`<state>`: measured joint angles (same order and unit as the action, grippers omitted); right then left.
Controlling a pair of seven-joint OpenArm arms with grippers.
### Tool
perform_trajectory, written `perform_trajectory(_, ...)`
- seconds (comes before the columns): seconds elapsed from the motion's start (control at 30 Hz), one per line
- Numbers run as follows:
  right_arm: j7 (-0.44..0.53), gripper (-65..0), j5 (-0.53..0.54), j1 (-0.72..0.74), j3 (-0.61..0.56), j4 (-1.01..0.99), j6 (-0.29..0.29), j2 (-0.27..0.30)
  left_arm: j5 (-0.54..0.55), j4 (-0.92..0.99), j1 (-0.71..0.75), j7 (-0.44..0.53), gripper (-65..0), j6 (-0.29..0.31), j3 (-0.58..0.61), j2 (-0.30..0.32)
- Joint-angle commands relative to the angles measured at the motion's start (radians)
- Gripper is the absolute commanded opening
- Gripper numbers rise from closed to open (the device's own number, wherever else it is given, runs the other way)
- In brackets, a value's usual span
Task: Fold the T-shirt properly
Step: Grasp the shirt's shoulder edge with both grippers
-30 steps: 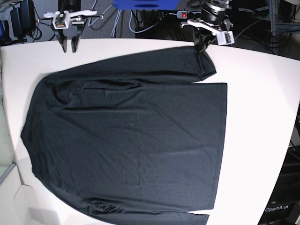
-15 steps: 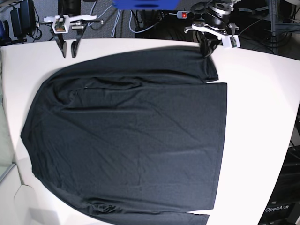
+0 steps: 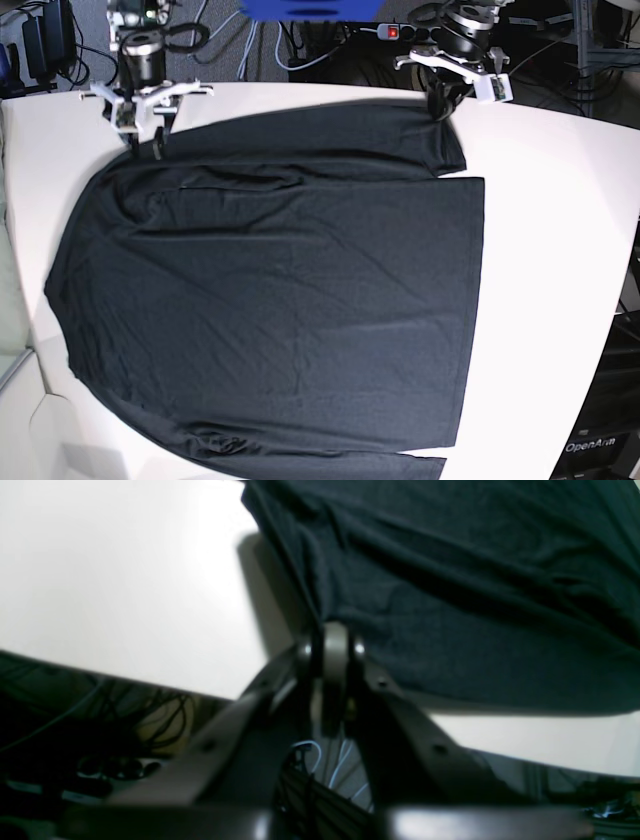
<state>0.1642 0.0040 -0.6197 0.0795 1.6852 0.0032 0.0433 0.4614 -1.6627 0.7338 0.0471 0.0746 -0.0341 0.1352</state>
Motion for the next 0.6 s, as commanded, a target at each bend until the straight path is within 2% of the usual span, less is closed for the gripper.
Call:
perform_trajectory(0.0,0.011,-36.8,0.001,0.002,0.004,0.016,0.002,0.0,0.003,-0.017,0.011,0.018,-65.0,0.008,-0.002,0.002)
perform_trajectory(0.13,0.007,-30.1,0.003,0.022,0.035,0.016,-0.001,-0.009,0.003,-0.017,0.011,0.018,-65.0,0.008,-0.002,0.002)
perform_trajectory(0.3,0.002,-30.2,0.003,0.071,0.147,-0.001,0.002,-0.053,0.003,-0.017,0.008,0.018,-65.0,0.008,-0.002,0.004)
perform_trajectory(0.47,0.002,-30.2,0.003,0.097,0.158,-0.046,0.004,-0.056,0.001,-0.017,0.005,0.018,-65.0,0.008,-0.002,0.005)
perform_trajectory(0.57,0.002,-30.2,0.084,0.103,0.158,-0.07,0.004,-0.053,0.001,-0.017,0.003,0.018,-65.0,0.008,-0.002,0.005)
